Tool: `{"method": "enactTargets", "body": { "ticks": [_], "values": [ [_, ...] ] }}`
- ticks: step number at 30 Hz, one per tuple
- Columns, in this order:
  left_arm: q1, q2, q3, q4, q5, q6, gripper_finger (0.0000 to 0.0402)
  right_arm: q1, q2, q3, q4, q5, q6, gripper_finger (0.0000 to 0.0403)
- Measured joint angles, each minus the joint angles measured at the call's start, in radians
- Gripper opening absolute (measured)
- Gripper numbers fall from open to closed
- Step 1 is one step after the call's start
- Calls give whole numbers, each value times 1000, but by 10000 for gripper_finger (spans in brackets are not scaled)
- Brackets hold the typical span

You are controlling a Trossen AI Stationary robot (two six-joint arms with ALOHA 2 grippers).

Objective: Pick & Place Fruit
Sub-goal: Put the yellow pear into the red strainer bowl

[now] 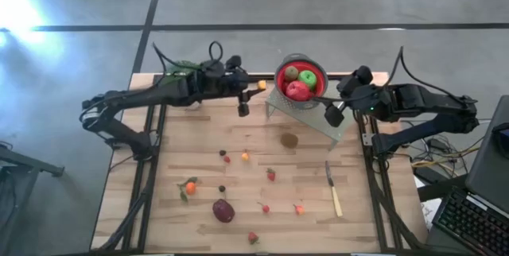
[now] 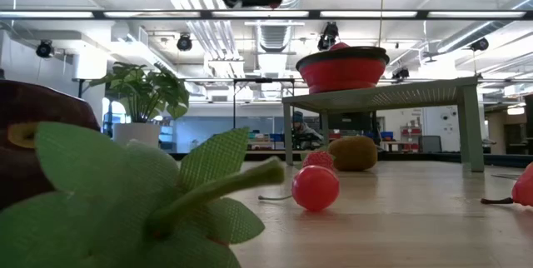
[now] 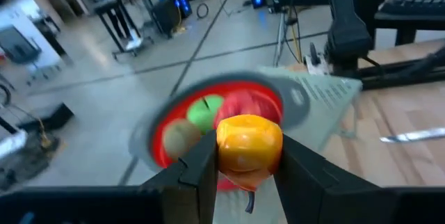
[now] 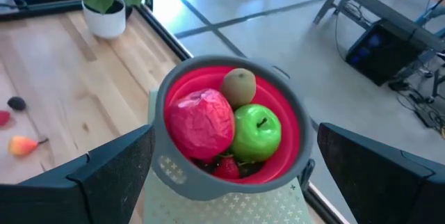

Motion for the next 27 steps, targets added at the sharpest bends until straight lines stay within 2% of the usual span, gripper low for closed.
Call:
{"method": "enactTargets", "body": {
  "ticks": [8,14,20,27],
  "values": [
    [12,156,195,-3,0,56,123,0,-18,6,1,0,0,396],
    [43,284,318,-76,0,58,124,0,-22,6,1,0,-2,396],
    [62,373,361,-112,-1,56,124,1,-21,6,-6,0,-12,396],
    [61,397,362,-114,-9,84,124,1,-21,6,-9,0,-13,396]
  ]
}}
